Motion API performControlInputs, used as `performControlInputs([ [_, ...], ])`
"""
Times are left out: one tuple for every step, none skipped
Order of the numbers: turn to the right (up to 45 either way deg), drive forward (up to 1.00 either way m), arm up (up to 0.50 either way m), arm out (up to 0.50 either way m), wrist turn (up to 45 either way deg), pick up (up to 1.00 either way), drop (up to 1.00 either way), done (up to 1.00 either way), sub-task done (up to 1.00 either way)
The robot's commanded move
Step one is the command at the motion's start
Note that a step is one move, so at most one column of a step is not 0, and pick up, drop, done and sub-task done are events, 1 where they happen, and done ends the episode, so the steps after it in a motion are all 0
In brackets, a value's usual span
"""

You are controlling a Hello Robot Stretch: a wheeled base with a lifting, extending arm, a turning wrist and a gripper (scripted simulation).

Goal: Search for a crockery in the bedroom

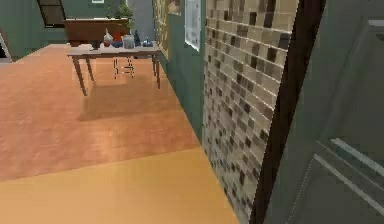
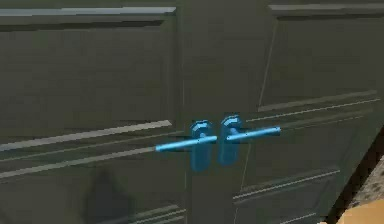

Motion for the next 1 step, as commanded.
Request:
performControlInputs([
  [-45.0,0.0,0.0,0.0,0.0,0.0,0.0,0.0,0.0],
])
